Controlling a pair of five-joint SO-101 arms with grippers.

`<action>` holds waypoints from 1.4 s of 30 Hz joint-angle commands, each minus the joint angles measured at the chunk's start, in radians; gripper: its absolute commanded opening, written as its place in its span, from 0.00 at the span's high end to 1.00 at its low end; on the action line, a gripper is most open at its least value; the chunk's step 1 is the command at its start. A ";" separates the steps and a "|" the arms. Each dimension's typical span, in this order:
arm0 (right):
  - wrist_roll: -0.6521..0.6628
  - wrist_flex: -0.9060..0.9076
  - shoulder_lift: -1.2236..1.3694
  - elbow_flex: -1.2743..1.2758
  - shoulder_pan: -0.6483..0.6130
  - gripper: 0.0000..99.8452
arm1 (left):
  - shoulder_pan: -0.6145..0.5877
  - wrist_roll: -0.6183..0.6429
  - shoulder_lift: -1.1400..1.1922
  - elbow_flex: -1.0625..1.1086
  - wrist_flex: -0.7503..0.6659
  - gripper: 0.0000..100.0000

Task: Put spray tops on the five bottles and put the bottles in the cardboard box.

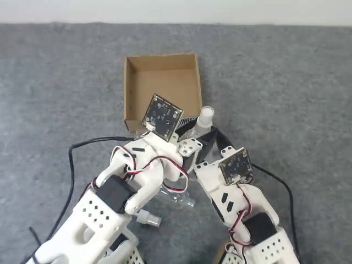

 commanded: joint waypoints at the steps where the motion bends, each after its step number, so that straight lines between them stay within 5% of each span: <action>1: 0.009 0.012 -0.013 0.021 0.008 0.93 | 0.008 0.003 -0.037 -0.013 0.012 0.83; 22: 0.009 0.010 -0.007 0.021 0.002 0.93 | -0.066 0.005 -0.029 -0.102 -0.043 0.84; 30: 0.011 0.012 -0.005 0.021 0.004 0.93 | -0.064 -0.002 -0.035 -0.062 -0.040 0.96; 42: 0.011 0.012 -0.007 0.021 0.010 0.93 | -0.006 -0.057 -0.037 -0.062 0.063 0.96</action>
